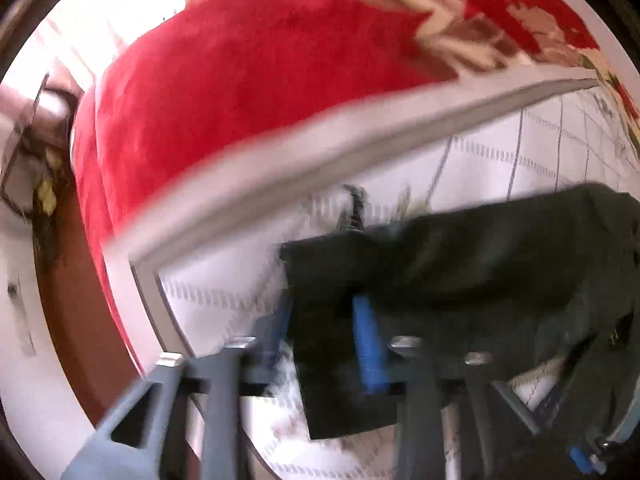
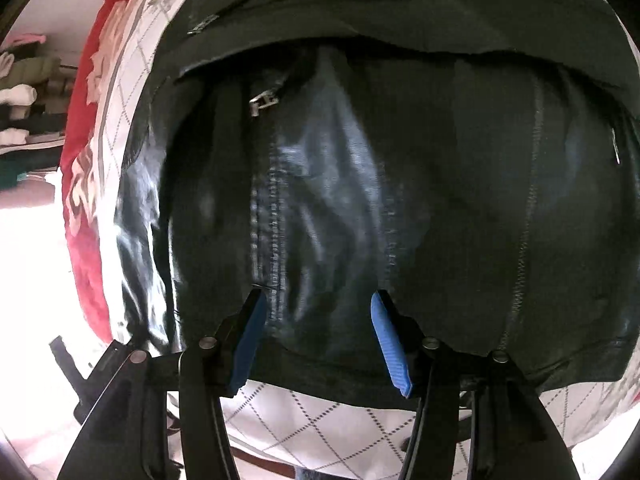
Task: Fold large clothes
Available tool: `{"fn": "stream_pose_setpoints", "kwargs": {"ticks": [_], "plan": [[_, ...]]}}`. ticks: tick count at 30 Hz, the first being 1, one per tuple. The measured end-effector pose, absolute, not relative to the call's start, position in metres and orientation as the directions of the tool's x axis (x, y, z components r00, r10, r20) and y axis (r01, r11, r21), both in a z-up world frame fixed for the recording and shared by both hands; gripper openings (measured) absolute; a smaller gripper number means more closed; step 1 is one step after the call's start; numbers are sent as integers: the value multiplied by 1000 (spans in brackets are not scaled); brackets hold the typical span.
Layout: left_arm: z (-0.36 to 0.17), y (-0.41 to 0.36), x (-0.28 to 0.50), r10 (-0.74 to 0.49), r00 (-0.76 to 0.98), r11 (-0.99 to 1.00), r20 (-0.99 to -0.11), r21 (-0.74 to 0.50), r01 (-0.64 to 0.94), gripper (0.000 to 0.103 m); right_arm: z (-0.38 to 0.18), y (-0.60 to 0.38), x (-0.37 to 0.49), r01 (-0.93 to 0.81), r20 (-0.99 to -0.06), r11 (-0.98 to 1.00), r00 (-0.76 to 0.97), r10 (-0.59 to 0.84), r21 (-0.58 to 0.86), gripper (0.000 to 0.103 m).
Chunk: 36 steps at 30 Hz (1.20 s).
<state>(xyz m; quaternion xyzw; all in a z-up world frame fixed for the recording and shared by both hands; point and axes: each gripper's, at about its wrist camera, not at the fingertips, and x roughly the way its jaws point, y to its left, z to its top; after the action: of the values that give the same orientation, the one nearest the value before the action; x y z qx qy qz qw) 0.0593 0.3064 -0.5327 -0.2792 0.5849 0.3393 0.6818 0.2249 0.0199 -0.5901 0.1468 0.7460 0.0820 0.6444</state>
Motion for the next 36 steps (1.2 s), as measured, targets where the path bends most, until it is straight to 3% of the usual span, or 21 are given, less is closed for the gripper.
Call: {"fn": "stream_pose_setpoints", "kwargs": {"ticks": [9,16,18,20,22,26,30,36], "plan": [[-542,393,126,228,124,686,-966,69,-725,20,-587,40,243,123,-952,951,-81,294,283,57],[-547,440,150,136,138,689,-981,-6,-725,27,-590,40,256,178,-951,942,-75,301,285,57],[-532,462,138,59,203,651,-977,-117,-750,36,-588,42,256,184,-949,940,-78,305,287,57],[-514,468,120,2,270,594,-963,-216,-775,65,-587,41,255,194,-943,933,-82,322,302,57],[-504,476,100,-45,334,517,-941,-308,-799,84,-587,46,254,199,-941,932,-88,326,304,57],[-511,446,64,-171,414,284,-894,-447,-848,86,-589,47,250,203,-940,931,-99,327,303,57],[-536,369,84,-226,443,152,-867,-481,-863,86,-594,42,247,214,-933,924,-102,344,317,57],[-542,360,114,-56,409,150,-911,-413,-898,85,-612,18,242,331,-899,861,-72,431,386,57]]}}
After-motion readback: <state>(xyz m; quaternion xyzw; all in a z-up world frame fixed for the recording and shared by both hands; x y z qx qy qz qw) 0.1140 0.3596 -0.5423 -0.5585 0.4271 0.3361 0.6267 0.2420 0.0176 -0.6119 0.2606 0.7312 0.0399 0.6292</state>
